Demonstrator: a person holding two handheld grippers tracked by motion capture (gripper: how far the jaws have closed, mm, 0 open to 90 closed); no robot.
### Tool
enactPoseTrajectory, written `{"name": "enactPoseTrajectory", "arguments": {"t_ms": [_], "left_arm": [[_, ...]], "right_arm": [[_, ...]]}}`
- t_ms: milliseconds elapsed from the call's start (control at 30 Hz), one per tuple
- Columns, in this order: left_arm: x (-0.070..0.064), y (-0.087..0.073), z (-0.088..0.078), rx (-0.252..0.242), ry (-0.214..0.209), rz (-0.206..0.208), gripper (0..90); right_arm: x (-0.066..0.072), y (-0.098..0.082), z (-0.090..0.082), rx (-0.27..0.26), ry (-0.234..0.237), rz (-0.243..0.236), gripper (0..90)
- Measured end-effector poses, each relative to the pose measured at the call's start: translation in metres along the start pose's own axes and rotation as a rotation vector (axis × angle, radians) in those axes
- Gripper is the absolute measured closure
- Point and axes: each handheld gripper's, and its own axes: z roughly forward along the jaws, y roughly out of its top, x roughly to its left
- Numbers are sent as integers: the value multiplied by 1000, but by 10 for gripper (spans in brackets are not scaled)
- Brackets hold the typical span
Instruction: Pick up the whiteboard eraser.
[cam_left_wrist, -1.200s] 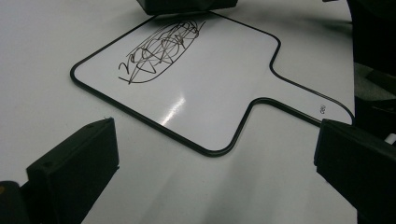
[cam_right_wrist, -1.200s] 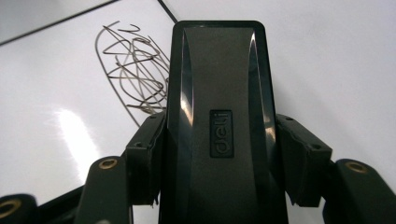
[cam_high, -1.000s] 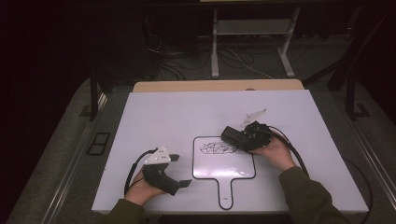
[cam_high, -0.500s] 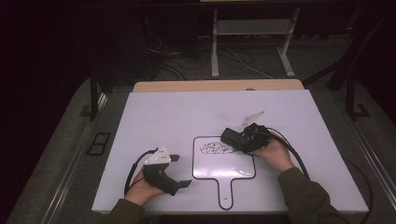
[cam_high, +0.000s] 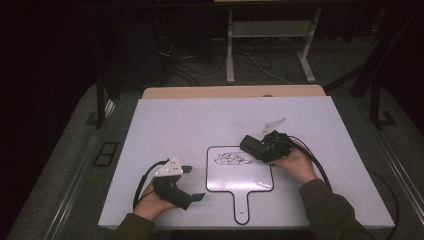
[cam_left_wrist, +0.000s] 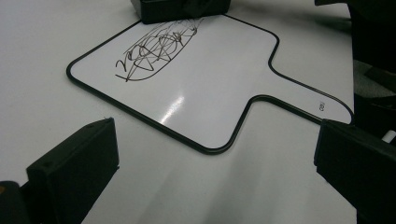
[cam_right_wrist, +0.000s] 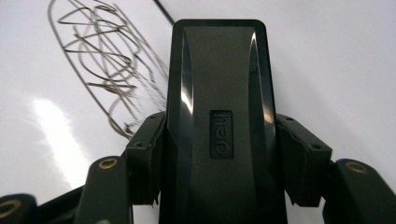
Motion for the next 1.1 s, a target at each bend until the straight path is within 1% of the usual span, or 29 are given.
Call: {"name": "enactPoseTrajectory", "arguments": {"t_ms": [67,133,233,267,333,400,433,467,567,600,700,733,767,800,900,967,1000,1033,1100], "left_arm": [[0,0,0,1,0,1,0],[0,0,0,1,0,0,0],[0,0,1,2,0,0,0],[0,0,1,3,-1,1,0],[-1,0,1,6,0,3,0],[-1,0,1,6,-1,2,0],[-1,0,1,6,-1,2,0],[0,0,1,5,0,2,0],[0,0,1,3,1,0,0],[0,0,1,4,1,0,0],[0,0,1,5,1,-1,0],[0,0,1,5,2,-1,0],[0,0,1,5,2,-1,0],[0,0,1,5,2,-1,0],[0,-1,1,6,2,-3,0],[0,-1,1,4,2,-4,0],[0,-1,1,3,2,-4,0],[0,0,1,3,2,-4,0],[0,0,1,4,2,-3,0]], "right_arm": [[0,0,0,-1,-5,-1,384],[2,1,0,8,-7,-20,385],[8,4,1,7,7,-37,385],[13,6,2,7,16,-52,385],[16,6,3,4,20,-56,385],[23,10,5,9,39,-75,385],[23,10,5,9,39,-75,385],[26,12,6,12,40,-88,385],[26,13,6,13,42,-95,385],[22,13,7,13,37,-83,385],[13,13,7,11,15,-70,385],[13,13,7,11,15,-70,385],[7,13,8,11,10,-56,385],[7,13,8,11,10,-56,385],[1,13,8,12,-2,-49,385],[0,14,8,14,-5,-44,385],[0,14,8,16,-10,-60,385],[2,15,8,15,-8,-54,385],[6,16,9,19,1,-74,385]]}}
